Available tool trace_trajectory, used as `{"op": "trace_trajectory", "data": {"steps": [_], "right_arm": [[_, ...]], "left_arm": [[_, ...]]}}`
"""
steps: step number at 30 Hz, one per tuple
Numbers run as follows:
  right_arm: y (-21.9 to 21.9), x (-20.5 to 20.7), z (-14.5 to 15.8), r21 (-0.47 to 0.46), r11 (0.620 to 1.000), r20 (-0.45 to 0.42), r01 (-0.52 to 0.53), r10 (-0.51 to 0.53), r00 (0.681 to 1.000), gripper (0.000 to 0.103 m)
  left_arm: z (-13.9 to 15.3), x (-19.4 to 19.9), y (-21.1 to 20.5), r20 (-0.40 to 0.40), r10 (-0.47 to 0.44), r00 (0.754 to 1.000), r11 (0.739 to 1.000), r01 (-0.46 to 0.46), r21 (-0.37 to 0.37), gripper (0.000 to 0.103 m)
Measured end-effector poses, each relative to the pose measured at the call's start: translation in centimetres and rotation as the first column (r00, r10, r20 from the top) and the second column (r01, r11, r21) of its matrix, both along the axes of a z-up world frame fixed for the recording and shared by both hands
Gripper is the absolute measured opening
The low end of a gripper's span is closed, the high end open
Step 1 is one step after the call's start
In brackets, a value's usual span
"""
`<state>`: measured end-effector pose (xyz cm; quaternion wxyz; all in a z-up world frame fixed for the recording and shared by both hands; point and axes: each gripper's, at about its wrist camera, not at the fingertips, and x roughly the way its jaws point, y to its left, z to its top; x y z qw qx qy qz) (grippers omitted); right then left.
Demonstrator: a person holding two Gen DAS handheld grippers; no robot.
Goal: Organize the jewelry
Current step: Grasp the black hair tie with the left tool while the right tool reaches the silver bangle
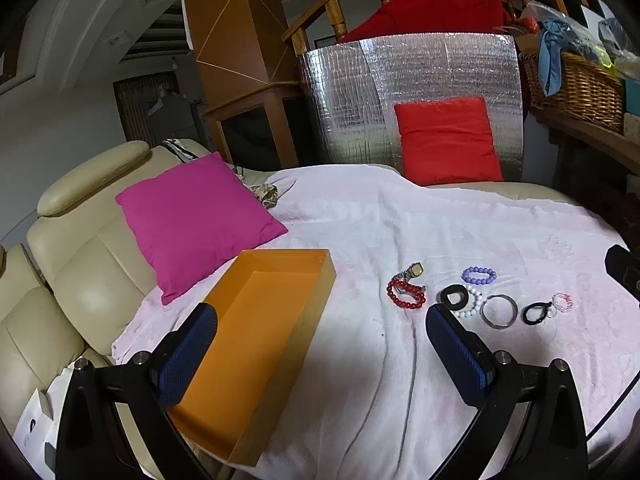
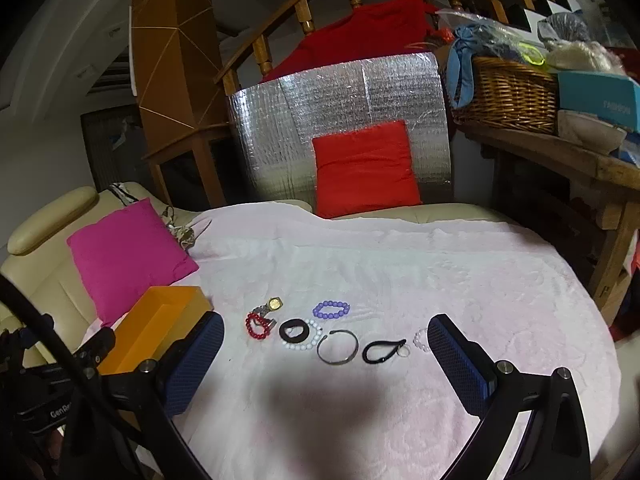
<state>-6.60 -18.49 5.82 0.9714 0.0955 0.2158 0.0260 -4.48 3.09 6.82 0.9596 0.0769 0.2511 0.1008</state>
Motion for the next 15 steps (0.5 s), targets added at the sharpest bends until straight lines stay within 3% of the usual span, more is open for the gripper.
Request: {"op": "trace_trajectory", "data": {"steps": [3,6,11,15], "right_arm": [[-0.9,2.4,-1.1,0.023,1.000,-0.025,-0.006,0.006,1.000,0.103],[-2.3,4.9,-2.6,0.055,0.998,-0.063,-0.036,0.040,0.997,0.103],[-6.6,9.7,-6.8,0.208,0.976,-0.198,-0.058,0.100,0.975,0.103],[-8.4,12.4,-9.9,0.325,0.944,-0.308,-0.056,0.161,0.938,0.090]], "left_arm": [[-1.4,2.4,-0.4,-0.012,-0.025,1.000,1.000,0.025,-0.015,0.103],[-3.9,6.0,-0.6,-0.056,-0.112,0.992,0.990,0.107,-0.092,0.103],[-8.9,11.6,-1.5,-0.178,-0.173,0.969,0.976,0.144,-0.164,0.103],[-11.2,14.0,-3.1,-0.228,-0.233,0.945,0.962,0.190,-0.196,0.103]]}}
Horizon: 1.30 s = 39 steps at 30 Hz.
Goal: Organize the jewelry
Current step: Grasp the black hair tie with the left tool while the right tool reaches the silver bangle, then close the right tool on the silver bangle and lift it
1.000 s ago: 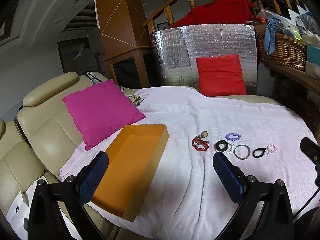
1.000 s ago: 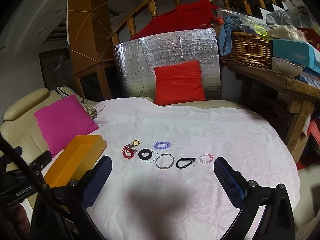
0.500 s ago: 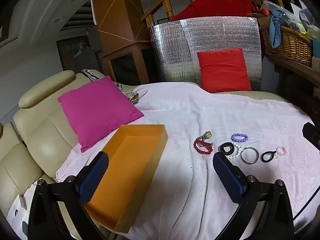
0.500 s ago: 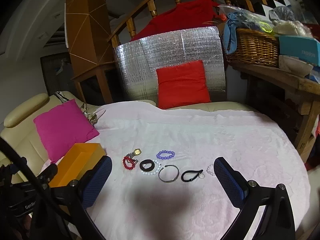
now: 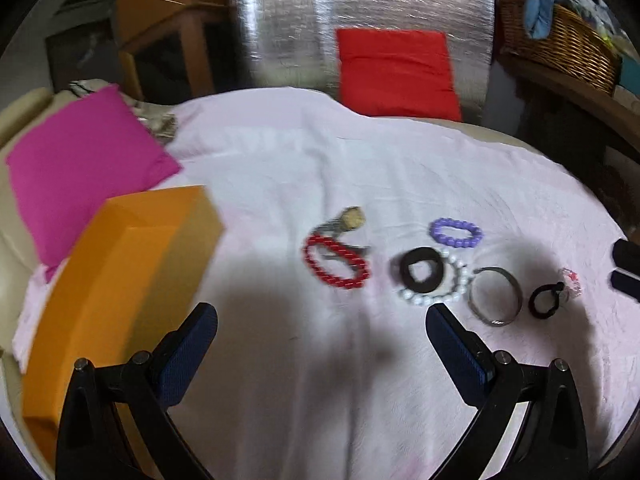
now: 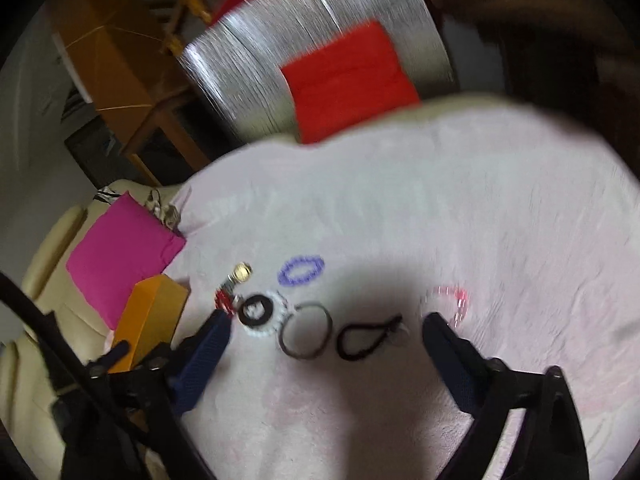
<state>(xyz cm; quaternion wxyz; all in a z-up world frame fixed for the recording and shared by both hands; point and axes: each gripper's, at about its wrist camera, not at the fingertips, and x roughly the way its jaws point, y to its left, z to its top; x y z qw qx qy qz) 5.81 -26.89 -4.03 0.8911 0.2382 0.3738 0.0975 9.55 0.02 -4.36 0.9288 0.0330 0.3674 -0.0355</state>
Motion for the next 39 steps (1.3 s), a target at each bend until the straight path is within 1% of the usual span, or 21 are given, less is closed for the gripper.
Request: {"op": "trace_trajectory", "data": {"steps": [1,2,6,8,11,13,15,16,18,19,21,22,23,26,29,30,32,34,35,37,39], "right_arm": [[-0.5,0.6,-0.6,0.035,0.999,-0.023,-0.001,0.001,1.000,0.085],[-0.6,0.8,-1.0,0.043,0.999,-0.029,0.003,-0.002,1.000,0.082],[-1.2,2.0,-2.2,0.046,0.999,-0.081,0.005,-0.002,0.997,0.072],[-1.6,2.5,-2.6,0.080,0.997,-0.100,-0.005,0.013,0.995,0.072],[-1.9,2.9,-2.7,0.067,0.998,-0.111,0.001,0.006,0.994,0.072],[-2.1,3.0,-2.7,0.068,0.998,-0.110,0.005,0.003,0.994,0.072],[-2.1,3.1,-2.6,0.067,0.998,-0.109,0.001,0.006,0.994,0.072],[-2.1,3.1,-2.6,0.069,0.998,-0.108,-0.002,0.010,0.994,0.072],[-1.9,3.2,-2.5,0.071,0.997,-0.105,-0.010,0.018,0.994,0.072],[-1.7,3.3,-2.5,0.072,0.997,-0.104,-0.018,0.026,0.994,0.072],[-1.3,3.5,-2.6,0.073,0.997,-0.101,-0.034,0.041,0.994,0.072],[-1.0,3.6,-2.6,0.070,0.996,-0.098,-0.046,0.053,0.994,0.072],[-0.7,3.7,-2.6,0.066,0.996,-0.096,-0.058,0.064,0.993,0.072],[0.5,4.1,-2.7,0.051,0.992,-0.089,-0.112,0.116,0.989,0.072],[2.5,4.9,-3.2,0.021,0.980,-0.106,-0.199,0.200,0.974,0.072],[3.4,5.0,-3.3,-0.004,0.973,-0.107,-0.233,0.231,0.967,0.073],[4.9,4.9,-3.3,-0.071,0.957,-0.097,-0.281,0.273,0.957,0.078],[6.6,4.5,-3.3,-0.166,0.932,-0.072,-0.321,0.313,0.947,0.090],[7.4,4.3,-3.3,-0.212,0.917,-0.060,-0.338,0.333,0.941,0.092],[8.5,4.3,-3.7,-0.266,0.892,-0.055,-0.366,0.364,0.930,0.095],[9.6,4.6,-4.4,-0.315,0.870,-0.078,-0.380,0.375,0.924,0.097]], "left_arm": [[-0.4,0.5,-0.4,-0.016,-0.021,1.000,1.000,0.020,-0.010,0.103],[-0.8,1.2,-0.7,-0.034,-0.030,0.999,1.000,0.030,-0.004,0.103],[-1.7,3.4,-2.2,-0.091,-0.086,0.992,0.996,0.084,-0.024,0.101],[-1.8,4.1,-2.8,-0.101,-0.111,0.989,0.994,0.109,-0.025,0.097],[-2.3,5.2,-3.7,-0.118,-0.151,0.982,0.989,0.149,-0.020,0.082],[-2.7,5.9,-4.1,-0.132,-0.169,0.977,0.986,0.169,-0.016,0.077],[-3.0,6.4,-4.3,-0.151,-0.181,0.972,0.983,0.180,-0.021,0.064],[-3.2,6.6,-4.4,-0.162,-0.192,0.968,0.981,0.190,-0.029,0.061],[-3.5,7.0,-4.6,-0.166,-0.206,0.964,0.979,0.203,-0.033,0.049],[-3.5,7.2,-4.7,-0.168,-0.215,0.962,0.977,0.212,-0.037,0.046],[-3.6,7.3,-4.8,-0.170,-0.233,0.957,0.972,0.229,-0.047,0.028],[-3.6,7.4,-4.8,-0.173,-0.245,0.954,0.969,0.239,-0.055,0.023],[-3.7,7.5,-4.9,-0.173,-0.251,0.952,0.968,0.245,-0.058,0.016],[-3.7,7.6,-4.9,-0.166,-0.270,0.948,0.963,0.261,-0.073,0.012],[-3.3,7.6,-4.7,-0.150,-0.282,0.948,0.958,0.270,-0.091,0.010],[-3.1,7.6,-4.5,-0.141,-0.285,0.948,0.957,0.274,-0.096,0.010],[-2.4,7.3,-3.9,-0.120,-0.286,0.951,0.956,0.275,-0.104,0.010],[-1.6,7.1,-3.3,-0.100,-0.278,0.955,0.957,0.267,-0.114,0.010],[-1.2,6.9,-2.9,-0.089,-0.272,0.958,0.958,0.261,-0.119,0.010],[-0.3,6.5,-2.0,-0.067,-0.255,0.965,0.962,0.245,-0.121,0.010],[0.0,6.3,-1.6,-0.059,-0.233,0.971,0.968,0.226,-0.110,0.010]]}}
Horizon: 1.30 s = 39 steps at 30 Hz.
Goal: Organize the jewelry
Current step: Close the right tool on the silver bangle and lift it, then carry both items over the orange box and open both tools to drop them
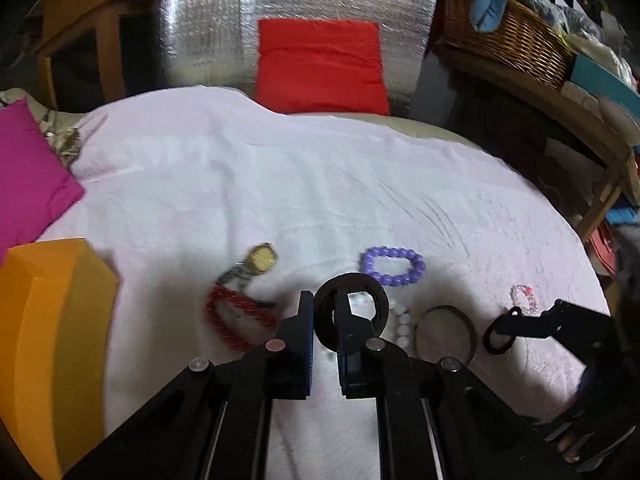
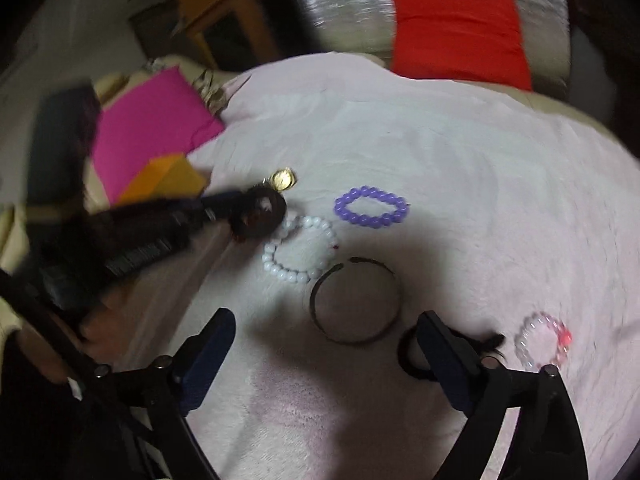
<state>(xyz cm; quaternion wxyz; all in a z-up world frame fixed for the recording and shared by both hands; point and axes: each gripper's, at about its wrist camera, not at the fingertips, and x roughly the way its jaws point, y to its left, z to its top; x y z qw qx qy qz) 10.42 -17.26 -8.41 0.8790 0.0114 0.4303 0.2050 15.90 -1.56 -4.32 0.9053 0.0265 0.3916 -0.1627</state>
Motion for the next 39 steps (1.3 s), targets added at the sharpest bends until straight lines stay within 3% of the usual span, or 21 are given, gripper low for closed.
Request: {"op": "trace_trajectory", "data": {"steps": [6,9,10,16,21,24,27,30,34,39], "right_arm": [[0.9,1.4,-1.7,-0.078,0.997,-0.013,0.014,-0.015,1.000,0.095],[0.8,1.6,-1.9,-0.099,0.994,-0.023,0.040,-0.042,0.999,0.065],[0.7,1.7,-1.8,-0.108,0.993,-0.014,0.049,-0.051,0.999,0.063],[0.3,1.2,-0.8,-0.092,0.994,-0.019,0.063,-0.065,0.998,0.063],[0.7,-0.3,2.7,-0.018,0.998,0.044,0.063,-0.062,0.997,0.063],[2.8,-1.6,4.8,0.062,0.998,0.095,0.023,-0.028,0.995,0.063],[5.7,-2.4,5.8,0.111,0.994,0.116,-0.012,-0.001,0.993,0.063],[10.3,-2.7,6.5,0.136,0.989,0.140,-0.060,0.040,0.989,0.063],[16.4,-1.9,6.7,0.150,0.979,0.132,-0.139,0.120,0.984,0.063],[24.8,0.6,6.6,0.147,0.970,0.107,-0.193,0.179,0.978,0.063]], "left_arm": [[0.6,-0.9,1.9,0.016,0.052,0.999,0.998,-0.052,0.021,0.010],[1.0,-1.3,3.2,0.020,0.078,0.997,0.997,-0.079,0.014,0.010],[1.2,-1.6,3.7,0.023,0.092,0.996,0.996,-0.092,0.011,0.010],[3.3,-3.9,6.7,0.064,0.169,0.984,0.986,-0.168,-0.019,0.010],[5.6,-6.5,9.9,0.115,0.265,0.958,0.964,-0.260,-0.055,0.010],[6.5,-8.0,12.6,0.131,0.354,0.926,0.935,-0.346,-0.080,0.010],[7.0,-9.9,15.6,0.147,0.454,0.879,0.891,-0.447,-0.079,0.010],[6.5,-11.8,19.0,0.156,0.565,0.810,0.824,-0.563,-0.058,0.011],[4.6,-13.3,23.4,0.107,0.676,0.729,0.735,-0.678,-0.024,0.011],[1.9,-13.8,27.6,0.027,0.742,0.669,0.670,-0.743,0.005,0.011]]}}
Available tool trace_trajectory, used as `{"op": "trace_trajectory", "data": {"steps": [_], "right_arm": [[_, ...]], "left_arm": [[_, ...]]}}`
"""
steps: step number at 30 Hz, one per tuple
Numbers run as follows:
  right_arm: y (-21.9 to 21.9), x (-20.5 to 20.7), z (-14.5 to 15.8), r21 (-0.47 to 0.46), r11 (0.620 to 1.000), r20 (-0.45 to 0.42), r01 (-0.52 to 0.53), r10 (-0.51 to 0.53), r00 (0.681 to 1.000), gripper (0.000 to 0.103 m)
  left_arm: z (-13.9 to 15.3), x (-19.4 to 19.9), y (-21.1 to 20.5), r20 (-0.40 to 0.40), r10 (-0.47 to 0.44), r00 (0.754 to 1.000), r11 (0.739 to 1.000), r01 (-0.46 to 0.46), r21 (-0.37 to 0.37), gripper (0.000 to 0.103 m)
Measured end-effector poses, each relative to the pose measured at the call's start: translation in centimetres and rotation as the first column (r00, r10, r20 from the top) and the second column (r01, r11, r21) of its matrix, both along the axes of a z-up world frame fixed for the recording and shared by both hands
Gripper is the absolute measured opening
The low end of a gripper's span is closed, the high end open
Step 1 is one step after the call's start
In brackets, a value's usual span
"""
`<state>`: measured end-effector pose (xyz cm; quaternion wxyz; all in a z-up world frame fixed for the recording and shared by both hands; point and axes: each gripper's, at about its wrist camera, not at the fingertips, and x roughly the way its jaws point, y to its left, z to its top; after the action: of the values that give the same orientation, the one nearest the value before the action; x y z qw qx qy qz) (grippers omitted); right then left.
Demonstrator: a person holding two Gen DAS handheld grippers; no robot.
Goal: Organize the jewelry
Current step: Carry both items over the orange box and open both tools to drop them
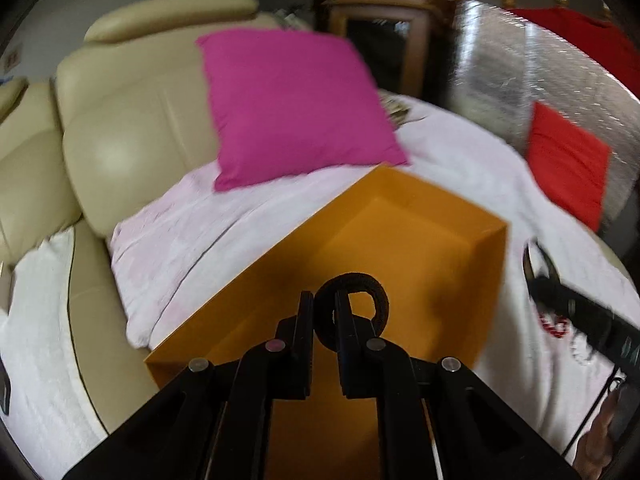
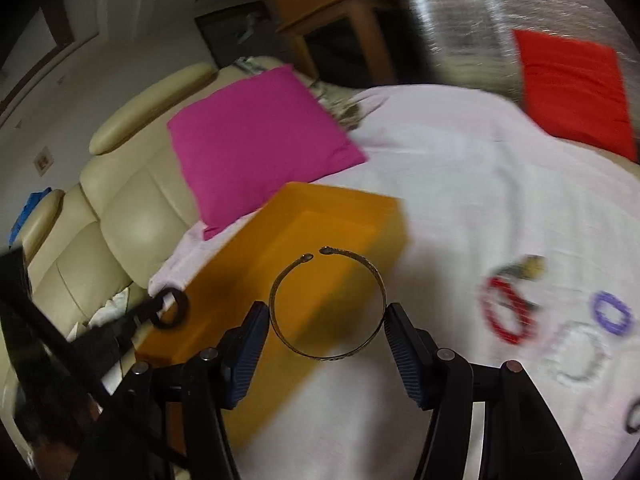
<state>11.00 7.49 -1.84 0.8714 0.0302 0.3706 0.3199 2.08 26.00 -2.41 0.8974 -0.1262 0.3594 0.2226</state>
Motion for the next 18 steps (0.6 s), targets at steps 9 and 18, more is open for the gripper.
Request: {"op": "trace_trajectory", "data": {"steps": [9,18], "right_arm": [[3.1,3.4,-1.5,0.074,0.995,-0.119,0.063,-0.053,0.991,0.076],[-11.0,1.1,1.1,0.113,0.958,-0.053,0.264,-0.259,0.964,0.076]], "left_arm": [[-1.2,0.2,1.3,-0.033,0.070,0.997,0.997,-0.070,-0.025,0.060],[0.4,2.0,-3.2,0.024,-0.012,1.000,1.000,0.012,0.014,0.059]]}}
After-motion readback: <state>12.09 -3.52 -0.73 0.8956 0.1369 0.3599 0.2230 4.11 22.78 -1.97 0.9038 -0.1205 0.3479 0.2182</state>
